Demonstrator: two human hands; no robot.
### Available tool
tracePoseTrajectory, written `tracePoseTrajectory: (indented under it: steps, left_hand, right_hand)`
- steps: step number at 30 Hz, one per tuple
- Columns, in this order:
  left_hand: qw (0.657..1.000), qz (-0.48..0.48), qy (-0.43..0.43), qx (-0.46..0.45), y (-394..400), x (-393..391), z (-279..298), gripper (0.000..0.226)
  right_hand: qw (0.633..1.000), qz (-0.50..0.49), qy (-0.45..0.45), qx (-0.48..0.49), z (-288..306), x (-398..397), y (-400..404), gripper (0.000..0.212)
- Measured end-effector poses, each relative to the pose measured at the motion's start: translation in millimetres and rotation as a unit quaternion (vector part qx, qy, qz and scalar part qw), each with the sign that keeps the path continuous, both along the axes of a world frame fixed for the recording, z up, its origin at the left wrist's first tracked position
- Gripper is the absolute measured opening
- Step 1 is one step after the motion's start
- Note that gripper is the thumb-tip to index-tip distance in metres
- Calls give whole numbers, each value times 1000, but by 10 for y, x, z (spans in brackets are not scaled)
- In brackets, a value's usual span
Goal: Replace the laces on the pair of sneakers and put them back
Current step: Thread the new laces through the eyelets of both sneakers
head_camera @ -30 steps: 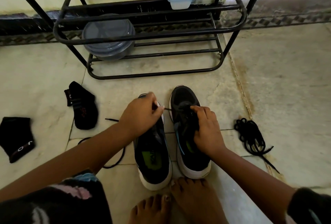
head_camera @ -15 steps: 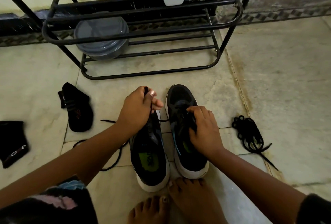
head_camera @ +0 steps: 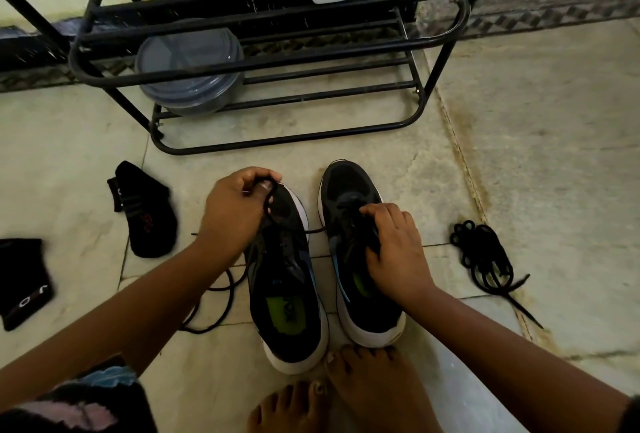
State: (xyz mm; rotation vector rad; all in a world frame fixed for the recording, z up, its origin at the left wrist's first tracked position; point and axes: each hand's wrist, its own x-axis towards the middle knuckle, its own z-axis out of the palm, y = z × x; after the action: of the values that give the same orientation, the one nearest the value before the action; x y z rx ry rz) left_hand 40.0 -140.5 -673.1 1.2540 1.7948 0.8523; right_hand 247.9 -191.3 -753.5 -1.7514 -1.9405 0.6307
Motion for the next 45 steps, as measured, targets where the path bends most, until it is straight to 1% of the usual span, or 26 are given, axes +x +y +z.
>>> tracePoseTrajectory:
  steps: [2,3,5,6,7,9,12,14,15,17,19,21,23,25,26,27,29,30,31,32,33,35,38,40,42,45]
  left_hand:
    - [999,42,26,23,67,-144,42,18]
    - [996,83,18,31,124,-234,64,18]
    - [983,176,-36,48,222,-397,97,19]
    - [974,208,-60,62,238,-443,100,18]
    - [970,221,-65,77,232,-462,101,16]
    - [977,186,-40,93,177,-421,73,15]
    - [997,43,10,67,94,-247,39,12]
    - [996,-48,73,33,75,-146,29,7]
    - [992,-72,102,22,71,-117,23,5]
    - [987,-90,131,5,58,-84,9,9]
    - [986,-93,137,-4,53,-92,8,12]
    - [985,-91,144,7,53,-127,21,11]
    - [986,-84,138,40,51,-171,24,10]
    - [988,-54,122,77,68,-219,47,17]
    - [990,-21,99,101,96,-251,85,18]
    - [988,20,57,139,136,-279,146,16]
    - [965,80,-15,247,234,-348,311,18]
    - [954,78,-31,288,262,-357,378,19]
    - [949,59,-52,305,268,-328,434,18]
    - [954,33,-76,289,253,-255,474,18]
    - [963,8,-100,250,220,-153,502,18]
    - [982,-41,-116,140,146,74,485,18]
    - [986,-97,-135,-2,84,276,275,27]
    - [984,-122,-116,-64,41,316,111,31]
    - [980,-150,-77,-104,-12,318,-26,29]
    - [974,-192,7,-118,-70,317,-159,21]
  right_hand:
    - [1000,2,0,3,2,-6,3,53]
    - [1000,0,-1,3,3,-8,4,52]
    - [1000,-4,-1,2,4,-5,2,51]
    - [1000,-4,1,3,5,-1,-4,51]
    - [1000,-2,4,5,7,-6,-4,50]
    - [1000,6,7,17,9,-8,-6,51]
    - [1000,11,2,29,5,-12,-1,49]
    - [999,9,1,31,4,-8,-1,48]
    - [1000,7,2,30,3,-7,-1,47]
    - [1000,8,2,27,0,-2,-2,46]
    - [1000,11,5,26,-3,-1,2,46]
    - [1000,10,8,25,-5,-5,4,46]
    - [1000,9,10,24,-4,-8,2,46]
    - [1000,9,11,23,-2,-7,-1,47]
    - [1000,10,13,21,-2,-5,-3,47]
    - [1000,9,16,19,0,1,-5,47]
    - [1000,2,28,11,3,8,-2,47]
    - [999,-1,34,6,3,8,-3,47]
    - [999,-4,35,3,4,7,-5,47]
    - [999,-4,34,1,3,6,-8,47]
    - [999,-2,33,1,3,3,-8,47]
    - [999,0,35,-1,8,-2,-4,47]
    - [999,2,39,-5,15,-4,-3,47]
    - [999,5,40,-8,15,3,-11,47]
    - [999,7,41,-10,12,13,-17,46]
    - [999,9,44,-10,14,16,-17,45]
